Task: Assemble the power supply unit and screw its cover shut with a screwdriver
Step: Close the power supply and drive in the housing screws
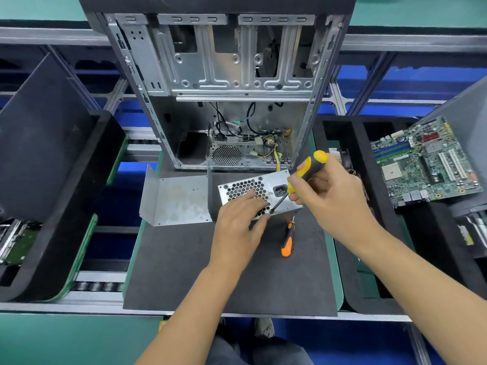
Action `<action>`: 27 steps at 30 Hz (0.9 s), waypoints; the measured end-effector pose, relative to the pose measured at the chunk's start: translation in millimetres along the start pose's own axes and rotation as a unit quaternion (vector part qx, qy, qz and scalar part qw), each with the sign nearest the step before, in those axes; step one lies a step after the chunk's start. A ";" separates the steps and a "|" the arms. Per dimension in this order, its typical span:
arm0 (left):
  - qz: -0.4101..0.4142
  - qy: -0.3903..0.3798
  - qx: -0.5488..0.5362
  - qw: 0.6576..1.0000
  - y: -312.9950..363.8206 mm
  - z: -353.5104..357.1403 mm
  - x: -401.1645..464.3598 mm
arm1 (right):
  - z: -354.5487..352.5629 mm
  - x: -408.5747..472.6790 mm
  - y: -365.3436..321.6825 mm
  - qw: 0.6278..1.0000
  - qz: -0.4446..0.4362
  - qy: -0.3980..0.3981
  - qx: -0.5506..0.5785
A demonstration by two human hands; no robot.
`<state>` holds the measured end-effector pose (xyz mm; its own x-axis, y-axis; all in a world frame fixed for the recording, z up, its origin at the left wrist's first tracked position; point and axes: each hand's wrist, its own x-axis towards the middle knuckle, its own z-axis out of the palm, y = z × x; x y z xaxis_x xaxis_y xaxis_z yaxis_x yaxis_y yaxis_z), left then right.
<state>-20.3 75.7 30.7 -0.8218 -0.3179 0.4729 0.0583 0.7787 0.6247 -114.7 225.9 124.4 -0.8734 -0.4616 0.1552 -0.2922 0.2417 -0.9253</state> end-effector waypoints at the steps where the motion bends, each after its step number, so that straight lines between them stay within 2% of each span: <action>1: 0.003 0.007 0.002 1.000 0.8 1.7 0.9 | 1.0 -0.7 -0.9 1.000 -0.013 -0.007 -0.015; 7: 0.011 0.028 0.012 0.999 4.3 5.8 8.1 | 5.3 -2.2 -5.5 0.996 -0.056 -0.028 -0.061; 16: 0.001 0.009 0.031 0.999 5.9 4.3 8.0 | -1.1 -4.0 -14.3 0.991 -0.066 -0.067 -0.099; 20: -0.009 0.007 0.033 0.999 7.2 4.0 9.0 | -8.7 2.6 -28.6 0.947 -0.116 -0.123 -0.273; 23: -0.010 0.011 0.030 0.999 6.6 3.9 10.1 | -12.4 9.8 -44.1 0.924 -0.115 -0.194 -0.308; 27: -0.017 0.009 0.028 0.999 6.8 4.3 11.0 | -17.0 22.2 -64.8 0.882 -0.142 -0.226 -0.388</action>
<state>-31.4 79.8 37.5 -0.8122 -0.3548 0.4631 -0.0028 0.7962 0.6050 -121.8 214.5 193.7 -0.5290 -0.8482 0.0267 -0.8059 0.4923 -0.3289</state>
